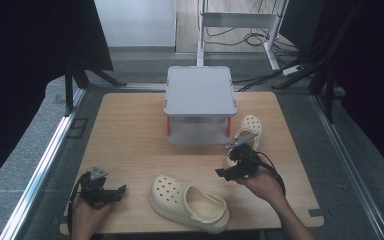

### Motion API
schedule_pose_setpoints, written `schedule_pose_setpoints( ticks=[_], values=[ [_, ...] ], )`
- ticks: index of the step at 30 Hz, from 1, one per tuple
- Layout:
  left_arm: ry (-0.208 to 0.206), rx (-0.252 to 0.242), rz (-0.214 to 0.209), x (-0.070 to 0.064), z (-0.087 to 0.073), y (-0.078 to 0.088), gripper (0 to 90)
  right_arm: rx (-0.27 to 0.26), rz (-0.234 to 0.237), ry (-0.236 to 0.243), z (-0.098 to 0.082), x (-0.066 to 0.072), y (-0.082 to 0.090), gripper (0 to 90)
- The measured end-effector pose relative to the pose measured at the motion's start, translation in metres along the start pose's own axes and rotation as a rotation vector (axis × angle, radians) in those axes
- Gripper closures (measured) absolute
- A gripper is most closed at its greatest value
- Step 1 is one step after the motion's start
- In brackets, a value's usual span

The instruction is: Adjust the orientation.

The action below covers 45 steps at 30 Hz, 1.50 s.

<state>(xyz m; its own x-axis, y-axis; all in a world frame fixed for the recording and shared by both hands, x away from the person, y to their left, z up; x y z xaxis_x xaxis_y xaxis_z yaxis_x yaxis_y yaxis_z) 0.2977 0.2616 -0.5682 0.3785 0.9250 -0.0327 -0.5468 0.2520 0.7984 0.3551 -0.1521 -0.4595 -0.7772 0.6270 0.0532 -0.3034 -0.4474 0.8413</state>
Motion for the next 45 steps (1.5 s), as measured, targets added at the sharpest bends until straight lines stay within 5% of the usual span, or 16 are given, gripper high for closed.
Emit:
schedule_pose_setpoints(
  ticks=[10, 24, 33, 45],
  values=[
    [-0.001, 0.001, 0.000, 0.000, 0.000, 0.000, 0.0, -0.001, -0.085, -0.101, -0.002, -0.044, -0.009, 23.2],
    [-0.001, 0.001, -0.001, 0.000, 0.000, 0.000, 0.0, 0.026, -0.197, -0.230, 0.016, -0.089, -0.047, 23.3],
    [-0.001, 0.001, -0.001, 0.000, 0.000, 0.000, 0.0, 0.101, -0.250, -0.221, 0.009, -0.096, -0.067, 30.4],
    [-0.001, 0.001, -0.001, 0.000, 0.000, 0.000, 0.0, 0.133, -0.225, -0.215, -0.021, -0.097, -0.045, 37.8]
  ],
)
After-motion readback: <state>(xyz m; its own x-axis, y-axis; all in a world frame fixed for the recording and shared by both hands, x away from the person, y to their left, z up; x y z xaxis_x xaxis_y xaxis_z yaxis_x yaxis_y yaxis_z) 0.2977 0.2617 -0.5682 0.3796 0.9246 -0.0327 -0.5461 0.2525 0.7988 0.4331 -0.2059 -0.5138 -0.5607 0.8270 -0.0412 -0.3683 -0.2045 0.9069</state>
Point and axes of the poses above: each handheld gripper's, and its own axes: y roughly backward along the jaws, z roughly out of its top, x roughly to its left, the point moved 6 cm from there along -y, roughly forward along the jaws, and after that the axes turned 4 degrees about x, right-handed, at the moved point
